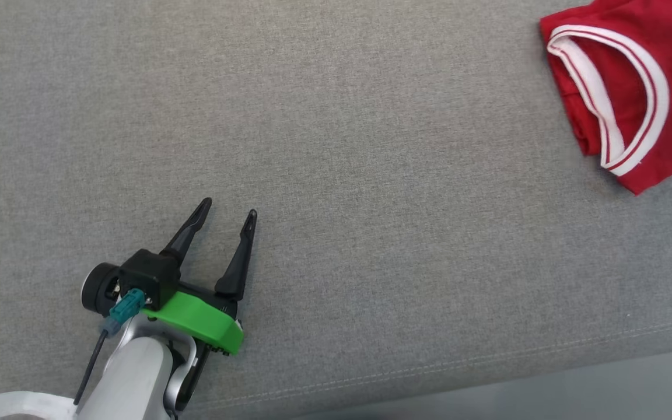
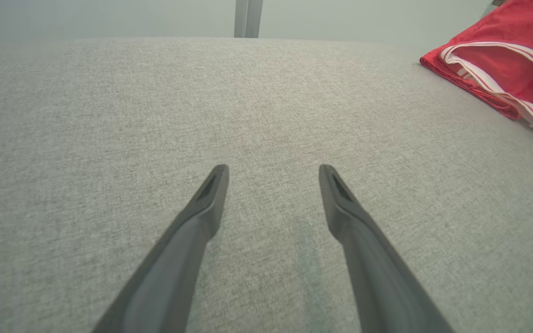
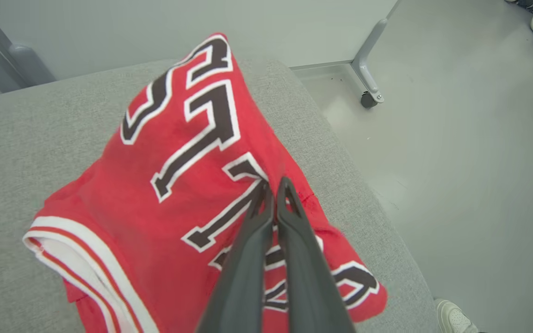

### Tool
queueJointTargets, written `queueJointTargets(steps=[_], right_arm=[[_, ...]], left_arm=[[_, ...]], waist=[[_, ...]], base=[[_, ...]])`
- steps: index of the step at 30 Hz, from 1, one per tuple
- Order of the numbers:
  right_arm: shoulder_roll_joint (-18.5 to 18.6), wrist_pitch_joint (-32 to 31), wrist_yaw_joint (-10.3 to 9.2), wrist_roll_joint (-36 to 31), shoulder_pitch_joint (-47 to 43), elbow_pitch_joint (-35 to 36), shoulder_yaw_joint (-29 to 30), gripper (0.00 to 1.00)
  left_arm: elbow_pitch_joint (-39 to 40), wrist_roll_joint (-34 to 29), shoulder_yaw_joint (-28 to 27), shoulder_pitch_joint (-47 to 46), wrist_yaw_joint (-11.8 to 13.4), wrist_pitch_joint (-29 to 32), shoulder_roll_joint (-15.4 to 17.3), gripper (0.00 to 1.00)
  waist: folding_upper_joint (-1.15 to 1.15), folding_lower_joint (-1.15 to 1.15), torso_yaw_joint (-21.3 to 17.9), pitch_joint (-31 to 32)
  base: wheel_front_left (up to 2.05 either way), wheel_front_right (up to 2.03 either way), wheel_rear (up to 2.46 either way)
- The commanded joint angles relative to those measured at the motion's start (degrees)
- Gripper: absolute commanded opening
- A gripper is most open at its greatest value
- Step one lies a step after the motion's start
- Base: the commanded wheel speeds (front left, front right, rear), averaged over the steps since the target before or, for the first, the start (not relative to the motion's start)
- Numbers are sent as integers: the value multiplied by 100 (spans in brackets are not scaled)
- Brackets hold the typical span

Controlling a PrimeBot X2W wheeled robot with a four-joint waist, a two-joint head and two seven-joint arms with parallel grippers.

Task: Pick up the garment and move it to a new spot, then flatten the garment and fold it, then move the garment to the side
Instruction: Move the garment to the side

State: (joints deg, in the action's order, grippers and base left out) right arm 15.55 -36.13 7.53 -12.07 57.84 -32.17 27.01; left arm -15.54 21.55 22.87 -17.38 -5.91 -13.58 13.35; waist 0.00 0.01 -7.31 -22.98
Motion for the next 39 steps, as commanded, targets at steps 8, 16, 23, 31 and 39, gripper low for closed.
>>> queueJointTargets(steps=[8, 16, 23, 31, 39], right_arm=[[383, 502, -9, -607, -186, -85, 645, 0], [531, 916, -9, -1607, -377, -114, 1533, 51], [321, 1351, -9, -2030, -278, -218, 1883, 100], [-9, 2086, -9, -1767, -111, -562, 1699, 100], [-163, 3043, -9, -1209, -532, -1064, 982, 100]], left_arm=[[185, -121, 180, -261, -34, 74, 62, 100], [502, -233, 343, -346, -8, 211, 138, 100], [630, -280, 377, -377, 31, 184, 222, 100], [604, -154, 178, -241, 286, 59, 142, 100], [423, 227, -253, 77, 705, 16, -40, 100]], waist=[[0, -1, 356, -241], [0, -1, 670, -563], [0, -1, 690, -589], [0, -1, 577, -174], [0, -1, 498, 545]], base=[[0, 0, 0], [0, 0, 0], [0, 0, 0], [0, 0, 0], [0, 0, 0]])
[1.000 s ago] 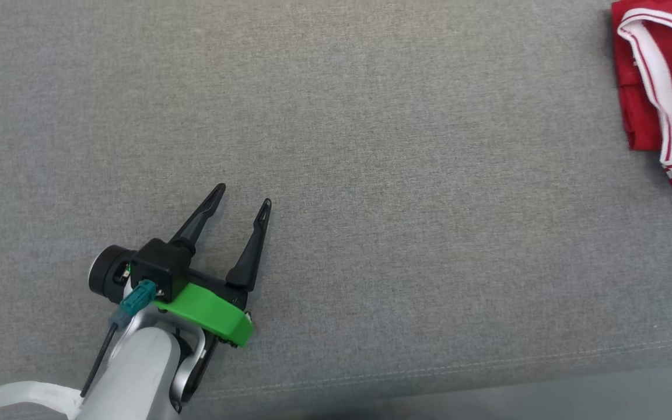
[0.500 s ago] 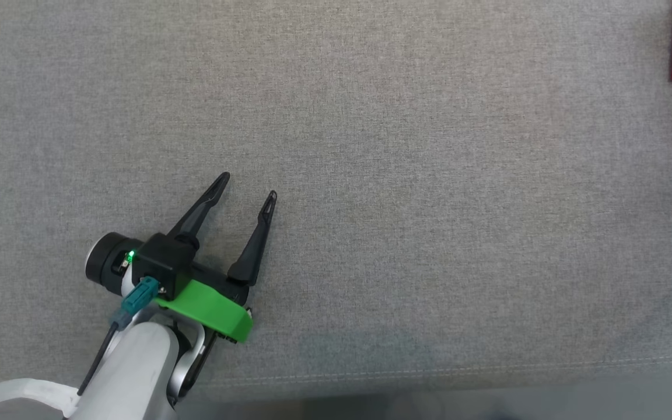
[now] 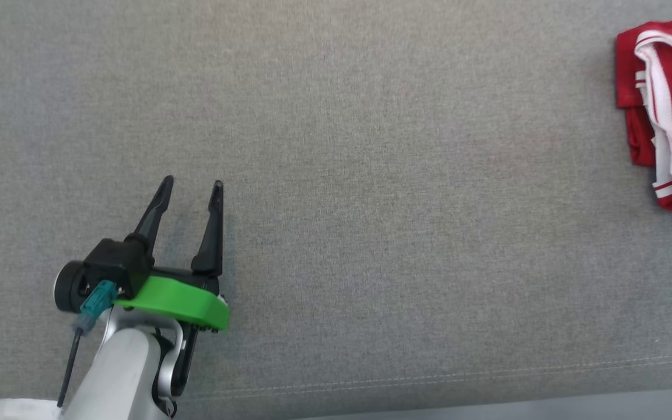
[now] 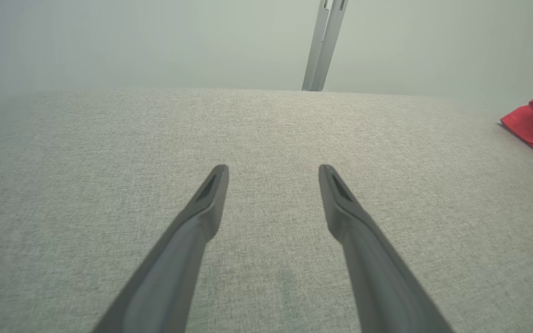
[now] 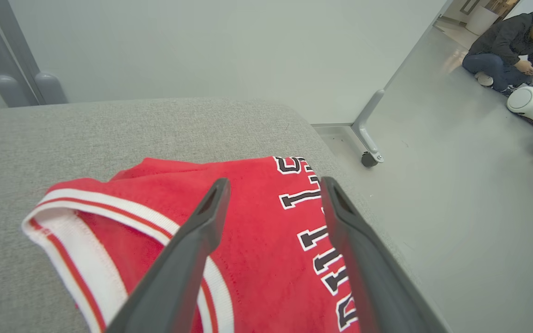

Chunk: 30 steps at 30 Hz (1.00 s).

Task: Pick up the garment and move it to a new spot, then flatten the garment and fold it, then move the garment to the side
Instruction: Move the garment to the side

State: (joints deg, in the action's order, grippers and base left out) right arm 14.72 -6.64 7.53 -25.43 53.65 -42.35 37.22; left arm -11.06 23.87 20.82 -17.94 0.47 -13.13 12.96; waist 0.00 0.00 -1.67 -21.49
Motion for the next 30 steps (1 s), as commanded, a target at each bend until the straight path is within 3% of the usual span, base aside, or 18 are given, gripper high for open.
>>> queueJointTargets(steps=[1, 10, 16, 25, 30], right_arm=[[-133, 223, -9, 256, -170, -93, -103, 100], [-446, 1072, -9, 1029, -985, -343, -1089, 100], [-777, 1455, -9, 1862, -1722, -54, -1757, 100], [-1102, 1448, -8, 2913, -2778, 942, -2616, 100], [-1171, 1527, -8, 3344, -3411, 1583, -2695, 100]], left_arm=[[-48, 48, -47, 195, 53, -41, -33, 100], [-266, 367, -331, 668, 391, 28, -91, 100], [-228, 684, -643, 1065, 630, 98, -70, 100], [-112, 928, -913, 1439, 776, 258, 112, 100], [-140, 871, -842, 1524, 709, 232, 184, 100]], waist=[[0, 0, -71, 506], [0, 0, -19, 1368], [0, 0, 95, 1900], [0, 0, 189, 2284], [0, 0, 322, 2377]], base=[[0, 0, 0], [0, 0, 0], [0, 0, 0], [0, 0, 0], [0, 0, 0]])
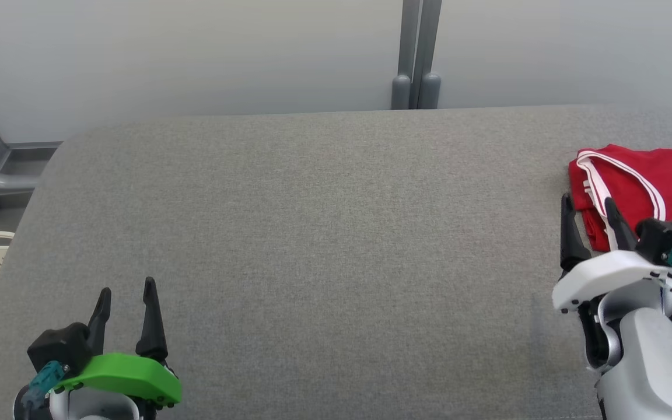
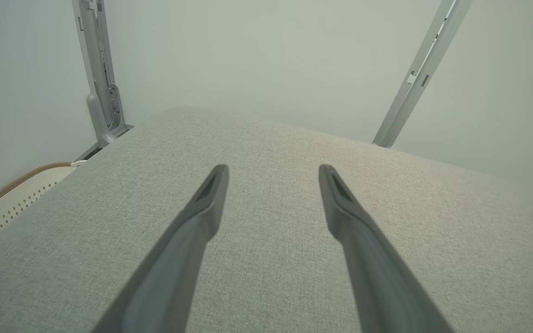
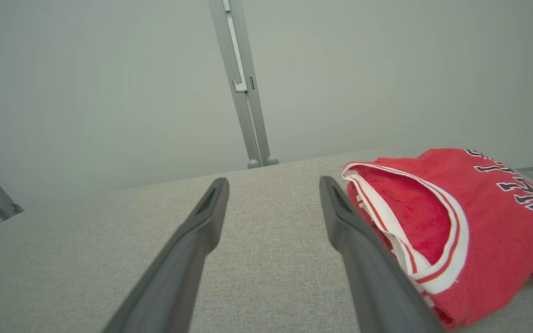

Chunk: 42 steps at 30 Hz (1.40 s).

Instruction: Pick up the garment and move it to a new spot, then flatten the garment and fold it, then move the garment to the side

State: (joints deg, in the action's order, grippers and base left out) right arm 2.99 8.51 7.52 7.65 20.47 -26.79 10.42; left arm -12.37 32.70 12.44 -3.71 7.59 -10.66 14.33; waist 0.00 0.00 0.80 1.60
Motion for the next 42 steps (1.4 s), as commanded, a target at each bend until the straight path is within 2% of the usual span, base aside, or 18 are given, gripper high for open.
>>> queueJointTargets(steps=[1, 8, 18, 21, 28, 42], right_arm=[[-8, 45, -5, 204, -208, 126, -103, 100], [1, 266, -5, 584, -923, 573, -685, 100], [-2, 500, -5, 279, -1458, 682, -854, 100], [0, 554, -5, 119, -1556, 621, -867, 100], [-6, 605, -5, 337, -1596, 442, -976, 100], [-1, 624, -5, 268, -1432, 224, -1064, 100]], left_arm=[[-29, -16, 14, 111, -44, -41, 54, 100], [-201, -107, 129, 235, -246, -232, 84, 100], [-417, -240, 118, 342, -514, -422, 24, 100], [-410, -289, 76, 385, -493, -446, -27, 100], [-389, -315, -75, 513, -522, -453, -61, 100], [-333, -430, -296, 687, -619, -457, -240, 100]], waist=[[0, 0, 91, 74], [0, 0, 159, 102], [0, 0, 221, 46], [0, 0, 230, 27], [0, 0, 209, 13], [0, 0, 166, 64]], base=[[0, 0, 0], [0, 0, 0], [0, 0, 0], [0, 0, 0], [0, 0, 0], [0, 0, 0]])
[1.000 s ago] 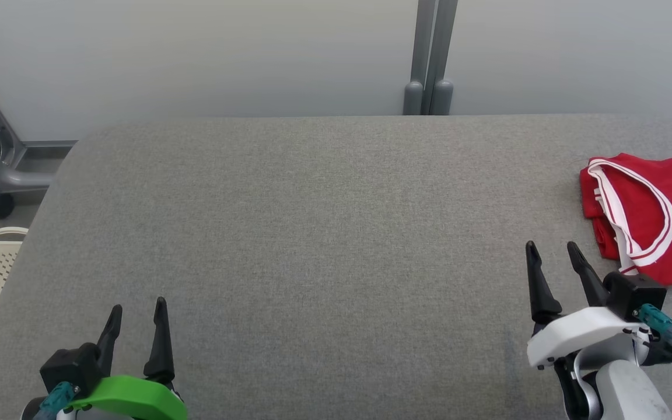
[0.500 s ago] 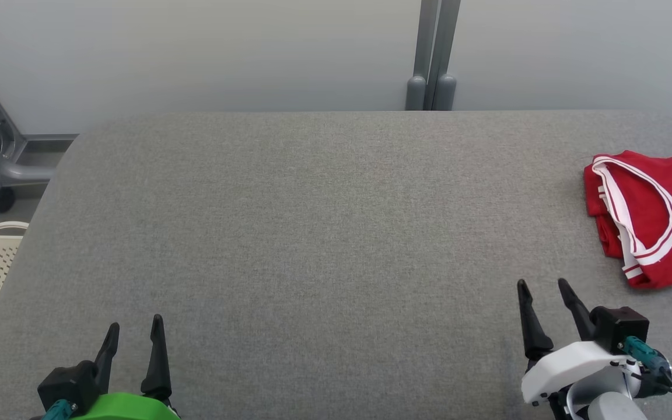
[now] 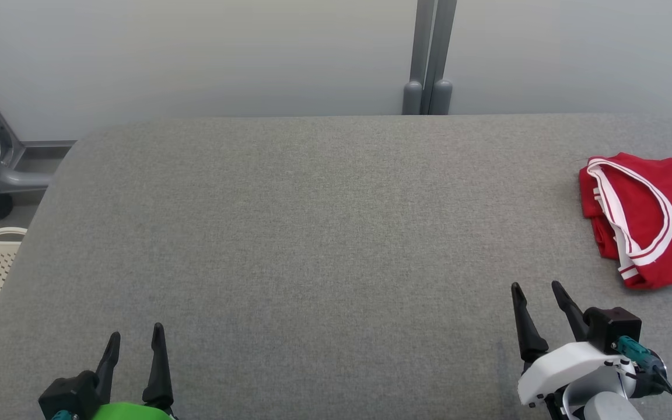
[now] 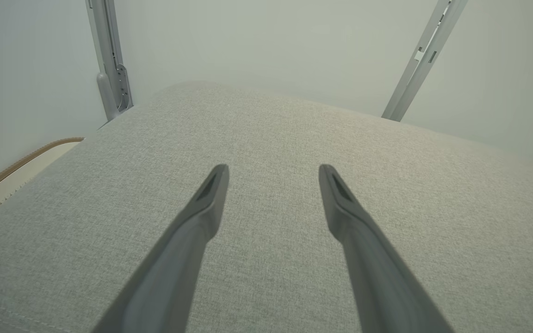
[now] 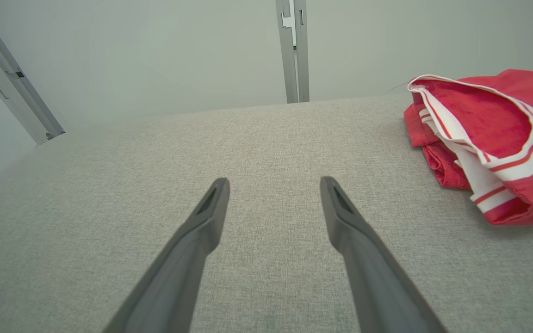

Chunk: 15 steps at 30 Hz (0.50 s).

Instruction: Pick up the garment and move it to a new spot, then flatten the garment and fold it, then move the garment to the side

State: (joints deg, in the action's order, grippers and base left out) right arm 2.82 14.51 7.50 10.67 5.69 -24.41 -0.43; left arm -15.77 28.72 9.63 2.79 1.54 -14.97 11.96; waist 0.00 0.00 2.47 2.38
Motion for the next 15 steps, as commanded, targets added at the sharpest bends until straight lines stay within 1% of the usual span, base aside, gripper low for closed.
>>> queueJointTargets(steps=[1, 15], right_arm=[[17, 23, -3, -47, 43, -18, 37, 100], [16, 24, -3, -78, 77, 5, 6, 100]], left_arm=[[2, -45, -18, 27, -25, -25, -8, 100], [-34, -221, -143, -69, -142, -22, -81, 100]], waist=[[0, 0, -3, -26], [0, 0, -5, -104]], base=[[0, 0, 0], [0, 0, 0]])
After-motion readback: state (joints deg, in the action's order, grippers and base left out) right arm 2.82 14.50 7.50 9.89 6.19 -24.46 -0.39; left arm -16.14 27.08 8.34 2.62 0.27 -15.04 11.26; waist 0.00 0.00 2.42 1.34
